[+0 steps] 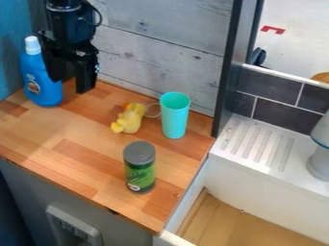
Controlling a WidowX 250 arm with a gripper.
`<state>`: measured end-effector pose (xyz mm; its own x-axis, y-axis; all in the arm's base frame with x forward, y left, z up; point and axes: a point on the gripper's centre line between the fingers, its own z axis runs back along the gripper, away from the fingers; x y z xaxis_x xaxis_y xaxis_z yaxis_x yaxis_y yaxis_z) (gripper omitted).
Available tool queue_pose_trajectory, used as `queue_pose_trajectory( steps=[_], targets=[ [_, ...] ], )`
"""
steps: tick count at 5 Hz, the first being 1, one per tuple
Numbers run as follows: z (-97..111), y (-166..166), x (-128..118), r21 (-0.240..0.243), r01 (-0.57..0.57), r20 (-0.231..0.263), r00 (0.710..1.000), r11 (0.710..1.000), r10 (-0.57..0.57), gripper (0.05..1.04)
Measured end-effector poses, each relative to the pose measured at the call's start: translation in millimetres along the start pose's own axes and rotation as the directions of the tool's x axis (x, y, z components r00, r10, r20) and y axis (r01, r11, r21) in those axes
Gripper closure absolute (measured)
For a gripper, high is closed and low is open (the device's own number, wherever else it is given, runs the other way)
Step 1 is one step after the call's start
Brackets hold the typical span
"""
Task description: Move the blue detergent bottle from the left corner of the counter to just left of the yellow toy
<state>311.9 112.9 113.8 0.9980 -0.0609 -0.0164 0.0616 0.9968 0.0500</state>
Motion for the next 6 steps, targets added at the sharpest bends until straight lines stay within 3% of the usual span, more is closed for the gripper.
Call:
queue_pose_trajectory(
  steps=[1,2,3,6],
  targets=[
    [-11.3,-1.2,-2.0,-0.015,0.000,-0.034,0.999,1.000,0.000,0.083],
    [8.9,12.5,11.6,-0.009,0.012,0.039,0.999,1.000,-0.011,0.083],
    [24.1,45.6,10.9,0.029,-0.045,0.085,0.995,0.999,0.043,0.083],
    [17.5,111.1,25.7,0.060,-0.139,0.064,0.989,0.989,0.135,0.083]
  ],
)
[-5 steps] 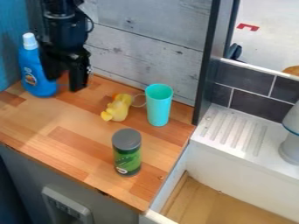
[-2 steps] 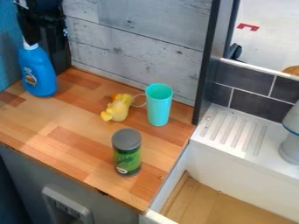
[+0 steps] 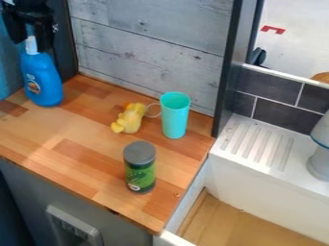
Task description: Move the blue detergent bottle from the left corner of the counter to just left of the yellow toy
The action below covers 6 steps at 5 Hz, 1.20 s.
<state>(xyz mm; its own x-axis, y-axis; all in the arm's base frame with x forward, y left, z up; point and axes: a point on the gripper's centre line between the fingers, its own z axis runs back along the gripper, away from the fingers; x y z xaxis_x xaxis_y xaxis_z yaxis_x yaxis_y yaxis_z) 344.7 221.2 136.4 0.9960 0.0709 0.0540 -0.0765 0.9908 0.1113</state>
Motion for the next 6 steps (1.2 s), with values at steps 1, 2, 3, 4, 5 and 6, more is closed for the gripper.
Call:
queue_pose_trajectory(
  steps=[1,2,3,4,5,6],
  targets=[
    [-1.2,2.2,-0.1,0.014,-0.028,-0.003,1.000,1.000,0.028,0.083],
    [-5.0,5.2,6.2,0.015,-0.041,-0.010,0.999,0.999,0.042,0.083],
    [-9.9,16.4,7.2,0.057,-0.065,-0.061,0.996,0.996,0.068,0.083],
    [-13.4,19.7,12.9,0.056,-0.081,-0.075,0.994,0.995,0.085,0.083],
    [-18.7,21.4,15.4,0.053,-0.085,-0.098,0.991,0.995,0.090,0.141],
    [-19.7,21.1,14.9,0.050,-0.076,-0.102,0.991,0.996,0.081,0.397]
  ],
)
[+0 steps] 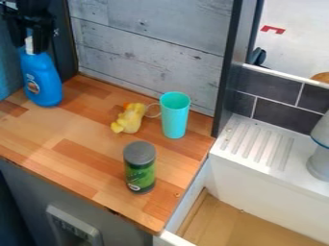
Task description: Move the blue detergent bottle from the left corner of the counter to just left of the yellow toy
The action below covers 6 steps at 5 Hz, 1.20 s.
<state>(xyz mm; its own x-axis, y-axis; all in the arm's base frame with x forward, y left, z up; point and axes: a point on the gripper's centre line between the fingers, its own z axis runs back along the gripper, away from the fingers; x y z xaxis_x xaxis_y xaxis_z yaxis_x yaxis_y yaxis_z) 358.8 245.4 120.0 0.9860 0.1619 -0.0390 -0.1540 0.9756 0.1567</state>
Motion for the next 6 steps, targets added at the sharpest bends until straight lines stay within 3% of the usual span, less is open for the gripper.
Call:
queue_pose_trajectory(
  steps=[1,3,4,5,6],
  targets=[
    [-0.1,0.0,-0.6,-0.004,0.007,-0.002,1.000,1.000,-0.007,0.619],
    [-0.5,0.5,-4.0,0.018,-0.047,-0.013,0.999,0.999,0.047,0.637],
    [8.6,-15.7,-11.6,-0.047,-0.084,0.026,0.996,0.995,0.085,0.642],
    [35.5,-51.7,-17.1,-0.063,-0.047,0.105,0.993,0.997,0.054,0.642],
    [45.7,-86.1,-11.0,-0.063,0.033,0.128,0.991,0.997,-0.024,0.642]
  ],
)
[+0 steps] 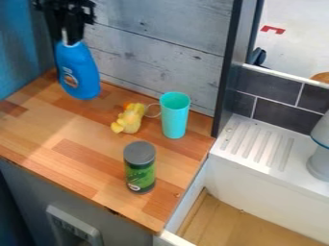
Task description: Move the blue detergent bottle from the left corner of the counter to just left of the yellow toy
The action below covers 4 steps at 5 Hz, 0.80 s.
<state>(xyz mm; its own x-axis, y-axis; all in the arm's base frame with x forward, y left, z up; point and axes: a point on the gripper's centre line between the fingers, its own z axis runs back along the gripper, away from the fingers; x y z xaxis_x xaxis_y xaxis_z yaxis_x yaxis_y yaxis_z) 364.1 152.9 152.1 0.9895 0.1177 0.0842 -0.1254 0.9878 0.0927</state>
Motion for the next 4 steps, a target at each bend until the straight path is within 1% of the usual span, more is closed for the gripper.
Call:
queue_pose_trajectory(
  steps=[1,2,4],
  targets=[
    [-0.6,-13.9,8.6,-0.035,0.024,-0.013,1.000,0.999,-0.025,0.642],
    [-12.6,-25.0,17.1,-0.050,0.056,-0.061,0.996,0.997,-0.059,0.642],
    [-32.3,-23.3,25.7,-0.028,0.032,-0.122,0.992,0.999,-0.035,0.642]
  ],
)
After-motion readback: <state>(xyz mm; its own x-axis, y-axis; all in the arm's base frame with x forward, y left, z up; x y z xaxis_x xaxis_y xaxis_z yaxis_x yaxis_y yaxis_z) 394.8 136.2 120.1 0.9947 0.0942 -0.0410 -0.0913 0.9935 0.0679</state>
